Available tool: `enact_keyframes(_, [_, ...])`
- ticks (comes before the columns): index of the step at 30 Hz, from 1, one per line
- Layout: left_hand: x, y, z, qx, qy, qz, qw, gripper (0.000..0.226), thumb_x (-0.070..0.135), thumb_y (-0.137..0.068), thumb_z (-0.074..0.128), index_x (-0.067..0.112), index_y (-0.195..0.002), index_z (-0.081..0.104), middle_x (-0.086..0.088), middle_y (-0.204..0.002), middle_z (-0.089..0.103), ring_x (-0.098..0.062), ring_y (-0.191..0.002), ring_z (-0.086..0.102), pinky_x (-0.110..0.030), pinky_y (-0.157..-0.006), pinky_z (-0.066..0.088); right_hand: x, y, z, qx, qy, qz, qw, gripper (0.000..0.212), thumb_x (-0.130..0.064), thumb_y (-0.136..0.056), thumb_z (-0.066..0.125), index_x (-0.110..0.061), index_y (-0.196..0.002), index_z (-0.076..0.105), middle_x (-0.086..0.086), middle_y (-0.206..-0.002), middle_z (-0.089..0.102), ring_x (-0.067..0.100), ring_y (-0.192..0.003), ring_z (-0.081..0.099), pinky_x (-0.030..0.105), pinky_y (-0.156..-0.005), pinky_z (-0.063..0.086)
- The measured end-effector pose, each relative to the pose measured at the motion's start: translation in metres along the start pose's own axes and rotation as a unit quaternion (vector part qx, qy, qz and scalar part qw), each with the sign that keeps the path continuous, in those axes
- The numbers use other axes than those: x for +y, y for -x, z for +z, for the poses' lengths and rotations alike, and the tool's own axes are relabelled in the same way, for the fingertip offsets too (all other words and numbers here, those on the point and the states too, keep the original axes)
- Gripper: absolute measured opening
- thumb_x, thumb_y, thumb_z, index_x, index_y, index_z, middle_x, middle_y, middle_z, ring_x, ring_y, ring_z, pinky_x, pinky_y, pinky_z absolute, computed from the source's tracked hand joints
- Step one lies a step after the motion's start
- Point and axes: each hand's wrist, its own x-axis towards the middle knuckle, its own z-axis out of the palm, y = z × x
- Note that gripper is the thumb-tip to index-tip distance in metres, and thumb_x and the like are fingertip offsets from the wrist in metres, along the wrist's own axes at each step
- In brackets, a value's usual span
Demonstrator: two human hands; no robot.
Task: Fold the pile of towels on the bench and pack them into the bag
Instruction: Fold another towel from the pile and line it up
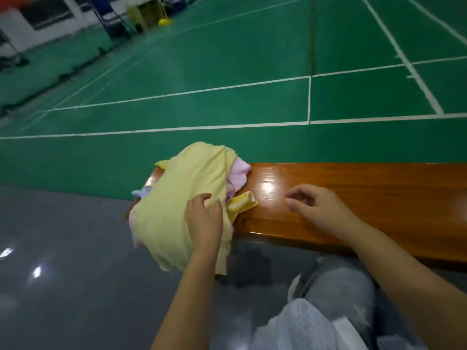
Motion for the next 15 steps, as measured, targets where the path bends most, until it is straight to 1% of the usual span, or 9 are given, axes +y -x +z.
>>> enact_keyframes(1, [-0.013,-0.008,-0.006,0.02,-0.068,0.011,0.997,0.03,0.022,-0.089,0.064,0.008,-0.116,0.062,-0.011,-0.116,0.058,-0.027,-0.11,0.052,-0.029,-0.092,0.037,-0.002,-0.002,0.007,-0.004,-0.003,0.0,1.0,0.011,-0.02,-0.088,0.066,-0.031,-0.09,0.063,-0.011,-0.083,0.067,0.005,-0.08,0.063,0.018,-0.069,0.046])
enact_keyframes(2, [-0.024,-0.014,-0.01,0.023,-0.125,0.013,0.992,0.035,0.025,-0.088,0.066,0.007,-0.118,0.062,-0.013,-0.119,0.056,-0.03,-0.111,0.05,-0.033,-0.095,0.036,-0.004,-0.004,0.013,-0.008,-0.01,0.002,1.0,0.013,-0.02,-0.088,0.066,-0.033,-0.087,0.063,-0.01,-0.083,0.067,0.009,-0.081,0.064,0.023,-0.072,0.048])
enact_keyframes(3, [-0.033,-0.019,-0.012,0.014,-0.163,0.011,0.987,0.038,0.027,-0.087,0.067,0.006,-0.118,0.062,-0.014,-0.121,0.054,-0.033,-0.11,0.049,-0.035,-0.095,0.035,-0.005,-0.006,0.018,-0.012,-0.017,0.005,1.0,0.015,-0.02,-0.087,0.067,-0.034,-0.086,0.063,-0.01,-0.083,0.067,0.012,-0.082,0.064,0.027,-0.074,0.051])
enact_keyframes(4, [-0.04,-0.022,-0.012,0.004,-0.179,0.01,0.984,0.037,0.028,-0.087,0.068,0.006,-0.116,0.063,-0.014,-0.12,0.053,-0.034,-0.108,0.048,-0.035,-0.093,0.035,-0.006,-0.007,0.022,-0.016,-0.023,0.007,1.0,0.015,-0.02,-0.087,0.067,-0.034,-0.085,0.063,-0.009,-0.084,0.068,0.014,-0.084,0.065,0.031,-0.076,0.052])
enact_keyframes(7, [-0.047,-0.029,-0.015,-0.007,-0.153,0.025,0.988,0.019,0.022,-0.09,0.065,0.007,-0.101,0.069,-0.011,-0.11,0.053,-0.03,-0.103,0.046,-0.028,-0.083,0.034,-0.01,-0.005,0.029,-0.033,-0.026,0.023,0.999,0.011,-0.022,-0.088,0.066,-0.033,-0.088,0.063,-0.007,-0.086,0.068,0.013,-0.086,0.066,0.034,-0.079,0.054])
enact_keyframes(10, [-0.047,-0.038,-0.021,-0.033,-0.13,0.033,0.99,0.011,0.018,-0.089,0.064,0.008,-0.089,0.069,-0.007,-0.099,0.058,-0.026,-0.097,0.051,-0.027,-0.078,0.035,-0.009,-0.003,0.034,-0.04,-0.017,0.038,0.998,0.01,-0.023,-0.088,0.066,-0.033,-0.088,0.063,-0.007,-0.085,0.069,0.011,-0.084,0.066,0.033,-0.081,0.056])
enact_keyframes(12, [-0.042,-0.04,-0.028,-0.05,-0.104,0.027,0.993,0.012,0.019,-0.089,0.063,0.012,-0.08,0.066,-0.004,-0.091,0.061,-0.023,-0.087,0.057,-0.028,-0.071,0.038,-0.007,-0.002,0.035,-0.039,-0.024,0.044,0.998,0.01,-0.022,-0.088,0.066,-0.032,-0.087,0.063,-0.007,-0.085,0.069,0.008,-0.083,0.066,0.03,-0.08,0.056])
enact_keyframes(15, [-0.027,-0.032,-0.04,-0.034,-0.016,0.018,0.999,0.019,0.016,-0.089,0.063,0.014,-0.07,0.058,-0.005,-0.081,0.061,-0.022,-0.077,0.057,-0.028,-0.066,0.038,-0.006,-0.002,0.038,-0.041,-0.027,0.056,0.997,0.008,-0.024,-0.087,0.066,-0.03,-0.09,0.063,-0.01,-0.092,0.066,0.009,-0.09,0.063,0.02,-0.078,0.051])
